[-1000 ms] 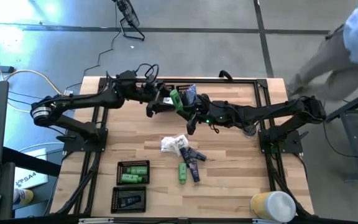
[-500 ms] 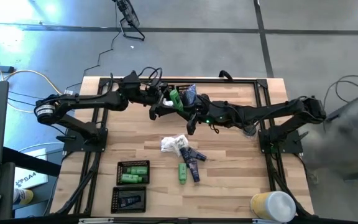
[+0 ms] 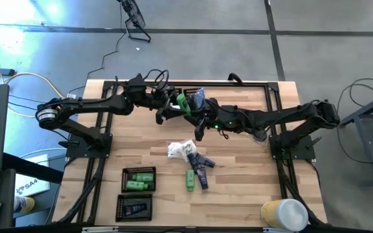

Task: Pick & Place Travel size toiletries
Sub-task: Put the green shampoo into the middle left basket

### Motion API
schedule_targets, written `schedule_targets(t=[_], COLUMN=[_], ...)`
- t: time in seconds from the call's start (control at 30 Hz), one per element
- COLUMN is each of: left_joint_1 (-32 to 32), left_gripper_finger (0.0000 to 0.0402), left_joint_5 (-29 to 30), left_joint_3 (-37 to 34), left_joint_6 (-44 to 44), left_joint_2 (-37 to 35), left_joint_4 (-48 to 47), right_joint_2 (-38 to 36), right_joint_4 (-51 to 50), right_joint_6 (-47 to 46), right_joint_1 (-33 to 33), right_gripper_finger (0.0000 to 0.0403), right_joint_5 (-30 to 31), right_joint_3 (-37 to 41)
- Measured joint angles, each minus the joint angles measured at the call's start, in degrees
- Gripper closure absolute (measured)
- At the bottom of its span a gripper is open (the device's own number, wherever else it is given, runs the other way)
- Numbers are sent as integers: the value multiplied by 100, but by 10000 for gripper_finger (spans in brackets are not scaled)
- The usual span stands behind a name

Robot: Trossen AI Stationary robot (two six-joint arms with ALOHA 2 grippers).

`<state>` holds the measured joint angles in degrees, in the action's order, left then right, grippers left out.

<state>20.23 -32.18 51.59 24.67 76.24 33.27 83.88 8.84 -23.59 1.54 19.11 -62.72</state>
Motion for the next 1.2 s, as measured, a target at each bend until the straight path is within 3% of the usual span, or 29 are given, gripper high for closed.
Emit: schedule_targets(t=[0.77,1.2], left_joint_1=[0,0], left_gripper_finger=[217,221], left_joint_5=[-3,-6], left_joint_3=[0,0], left_joint_6=[-13,-13], left_joint_2=[0,0], left_joint_4=[-39,-36], right_joint_2=[0,0], right_joint_4=[-2,-2], right_joint_6=[0,0], right_joint_1=[0,0], right_gripper_finger=[314,314], right_joint_5=[2,2], right_joint_3=[-2,-2])
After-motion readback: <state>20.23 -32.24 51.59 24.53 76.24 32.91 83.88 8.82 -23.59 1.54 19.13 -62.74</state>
